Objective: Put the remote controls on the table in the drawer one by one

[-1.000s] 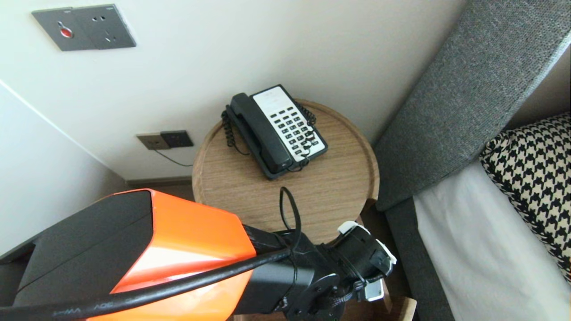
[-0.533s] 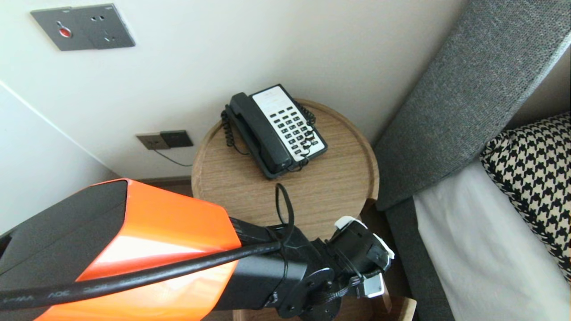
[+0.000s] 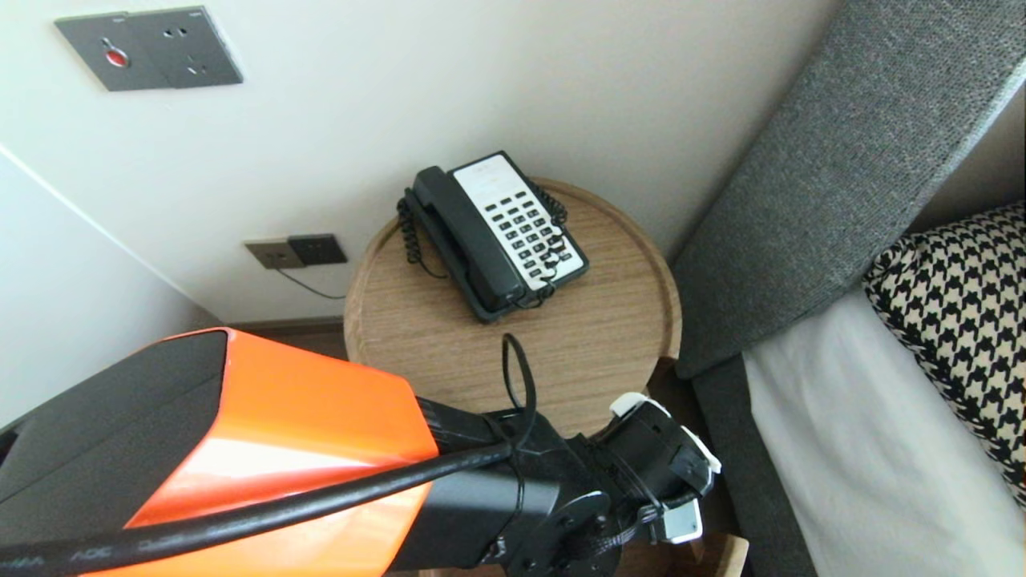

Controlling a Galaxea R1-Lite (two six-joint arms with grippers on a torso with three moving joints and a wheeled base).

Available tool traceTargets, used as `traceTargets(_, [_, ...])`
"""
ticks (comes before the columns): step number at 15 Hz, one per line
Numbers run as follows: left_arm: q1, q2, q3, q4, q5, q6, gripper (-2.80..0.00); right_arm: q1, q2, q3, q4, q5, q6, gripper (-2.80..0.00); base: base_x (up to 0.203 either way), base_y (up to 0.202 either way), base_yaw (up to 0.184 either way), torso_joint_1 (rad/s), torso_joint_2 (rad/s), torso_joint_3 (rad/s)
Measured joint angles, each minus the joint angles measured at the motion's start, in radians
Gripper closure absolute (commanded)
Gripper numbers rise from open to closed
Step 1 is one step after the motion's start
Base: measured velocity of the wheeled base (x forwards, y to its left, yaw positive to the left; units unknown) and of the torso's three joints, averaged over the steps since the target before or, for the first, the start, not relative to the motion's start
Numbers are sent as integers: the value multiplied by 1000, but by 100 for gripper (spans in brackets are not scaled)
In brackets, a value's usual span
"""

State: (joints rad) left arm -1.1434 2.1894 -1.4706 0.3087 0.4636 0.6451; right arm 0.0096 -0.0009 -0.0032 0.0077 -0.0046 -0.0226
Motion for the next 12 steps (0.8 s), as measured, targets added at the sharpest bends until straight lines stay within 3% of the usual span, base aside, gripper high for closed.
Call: traceTargets(12, [-1,15,-23,63,-39,-24,0,-1,0,0,0,0,0,0,0,0,0,0,0,0])
